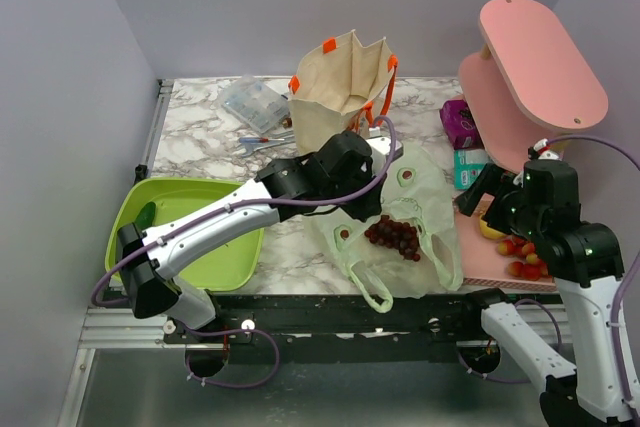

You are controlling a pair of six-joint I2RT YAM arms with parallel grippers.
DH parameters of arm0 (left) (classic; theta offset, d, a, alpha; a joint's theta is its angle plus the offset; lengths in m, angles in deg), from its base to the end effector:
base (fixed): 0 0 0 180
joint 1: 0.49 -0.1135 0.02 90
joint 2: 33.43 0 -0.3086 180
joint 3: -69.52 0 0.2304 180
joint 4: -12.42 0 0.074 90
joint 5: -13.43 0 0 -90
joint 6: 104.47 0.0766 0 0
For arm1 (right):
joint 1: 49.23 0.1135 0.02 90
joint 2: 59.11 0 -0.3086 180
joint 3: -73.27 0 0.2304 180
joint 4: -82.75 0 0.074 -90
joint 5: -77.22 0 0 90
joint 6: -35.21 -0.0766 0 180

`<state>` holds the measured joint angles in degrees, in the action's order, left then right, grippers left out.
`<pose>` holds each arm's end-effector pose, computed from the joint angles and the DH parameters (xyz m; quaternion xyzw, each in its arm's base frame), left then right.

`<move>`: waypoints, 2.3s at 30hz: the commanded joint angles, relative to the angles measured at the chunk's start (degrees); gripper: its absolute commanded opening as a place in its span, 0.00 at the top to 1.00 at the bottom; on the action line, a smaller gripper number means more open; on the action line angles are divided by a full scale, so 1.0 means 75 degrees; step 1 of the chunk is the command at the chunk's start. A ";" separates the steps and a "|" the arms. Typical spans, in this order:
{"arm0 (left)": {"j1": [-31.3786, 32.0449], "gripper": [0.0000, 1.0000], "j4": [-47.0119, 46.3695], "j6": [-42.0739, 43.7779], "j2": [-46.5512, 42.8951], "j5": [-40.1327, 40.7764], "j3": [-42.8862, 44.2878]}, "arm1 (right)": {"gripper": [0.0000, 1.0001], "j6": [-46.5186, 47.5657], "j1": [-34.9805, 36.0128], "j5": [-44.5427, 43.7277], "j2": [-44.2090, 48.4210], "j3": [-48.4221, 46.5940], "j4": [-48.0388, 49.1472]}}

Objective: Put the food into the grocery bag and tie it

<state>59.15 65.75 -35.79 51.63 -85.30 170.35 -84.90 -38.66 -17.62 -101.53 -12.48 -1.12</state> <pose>0.1587 -0.2939 0.3923 0.3253 0.8339 -0.3379 0.2908 0.0740 0.0072 0.3821 0.1714 0.8913 0.1093 0.4052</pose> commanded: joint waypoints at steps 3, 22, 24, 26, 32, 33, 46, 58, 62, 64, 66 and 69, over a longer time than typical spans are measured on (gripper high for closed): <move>0.0029 1.00 -0.0130 -0.0166 -0.0325 -0.0312 -0.0009 | 0.00 -0.0901 0.0050 -0.1614 0.0009 0.0399 0.0038; 0.0041 1.00 -0.0619 -0.0226 -0.0853 -0.0449 -0.0729 | 0.00 -0.3364 0.0045 -0.4680 -0.1149 0.1656 0.0882; 0.0041 1.00 -0.0665 -0.0259 -0.0844 -0.0496 -0.0755 | 0.00 -0.4011 0.0044 -0.4873 -0.1204 0.1901 0.0809; 0.0035 1.00 -0.0718 -0.0285 -0.0870 -0.0529 -0.0798 | 0.00 -0.5031 0.0037 -0.5290 -0.1274 0.2236 0.0544; 0.0040 1.00 -0.0709 -0.0252 -0.0981 -0.0512 -0.0879 | 0.00 -0.5974 0.0044 -0.6229 -0.1648 0.3025 0.0826; 0.0030 1.00 -0.0687 -0.0241 -0.0993 -0.0512 -0.0862 | 0.03 -0.5933 0.0044 -0.6347 -0.1688 0.3124 0.1007; 0.0035 1.00 -0.0168 -0.0287 -0.1263 -0.0395 -0.0819 | 0.00 -0.6725 0.0032 -0.7522 -0.2139 0.3306 0.0605; 0.0041 1.00 0.0437 -0.0380 -0.1058 -0.0466 -0.0142 | 0.00 -0.8083 -0.0293 -0.9264 -0.2833 0.2981 -0.0495; 0.0037 1.00 0.0627 -0.0432 -0.0988 -0.0453 0.0011 | 0.00 -0.8199 -0.0713 -0.9776 -0.3193 0.3005 -0.0544; 0.0041 1.00 0.0698 -0.0459 -0.0970 -0.0445 0.0037 | 0.00 -0.8180 -0.0927 -1.0022 -0.3315 0.3030 -0.0475; 0.0036 1.00 0.0768 -0.0473 -0.0976 -0.0424 0.0051 | 0.00 -0.8111 -0.1183 -1.0230 -0.3423 0.3080 -0.0375; 0.0041 1.00 0.0870 -0.0485 -0.0952 -0.0383 0.0071 | 0.00 -0.7600 -0.1697 -1.0199 -0.3499 0.3168 0.0231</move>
<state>59.26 69.99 -38.61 43.85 -87.79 169.34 -143.11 -47.55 -88.30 -127.08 10.73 -3.24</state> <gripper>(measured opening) 0.006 0.998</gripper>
